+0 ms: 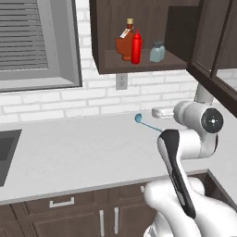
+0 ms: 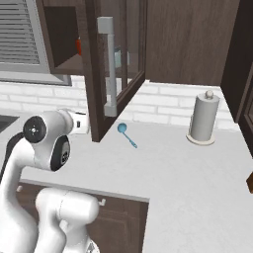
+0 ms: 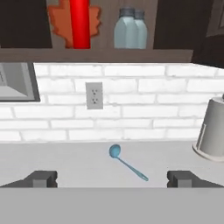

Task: Put the shaker and condiment bottle from the counter next to their counterparts in the cabinet.

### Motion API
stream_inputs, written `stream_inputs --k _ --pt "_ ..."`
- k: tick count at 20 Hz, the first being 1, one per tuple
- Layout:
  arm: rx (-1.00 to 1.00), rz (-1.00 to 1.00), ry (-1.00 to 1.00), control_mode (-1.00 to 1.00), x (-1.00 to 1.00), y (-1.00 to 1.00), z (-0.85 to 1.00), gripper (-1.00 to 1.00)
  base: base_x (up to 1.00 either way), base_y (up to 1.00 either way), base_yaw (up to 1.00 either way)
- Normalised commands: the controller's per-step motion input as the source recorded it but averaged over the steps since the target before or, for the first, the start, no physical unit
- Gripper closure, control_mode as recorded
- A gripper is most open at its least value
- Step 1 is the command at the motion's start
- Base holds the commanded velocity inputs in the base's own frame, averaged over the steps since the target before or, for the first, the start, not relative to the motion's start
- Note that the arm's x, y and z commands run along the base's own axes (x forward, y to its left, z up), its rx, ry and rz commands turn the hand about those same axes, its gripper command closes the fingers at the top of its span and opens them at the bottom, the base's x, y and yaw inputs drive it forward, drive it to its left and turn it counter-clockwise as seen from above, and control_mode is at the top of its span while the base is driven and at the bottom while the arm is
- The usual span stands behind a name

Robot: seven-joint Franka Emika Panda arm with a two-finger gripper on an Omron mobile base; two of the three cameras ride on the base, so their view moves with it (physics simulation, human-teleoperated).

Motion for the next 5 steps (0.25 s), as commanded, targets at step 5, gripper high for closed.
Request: stream_inputs --k 5 --pt "0.0 0.0 -0.19 -1.0 -1.0 0.0 -0.55 -1.0 0.0 0.0 0.0"
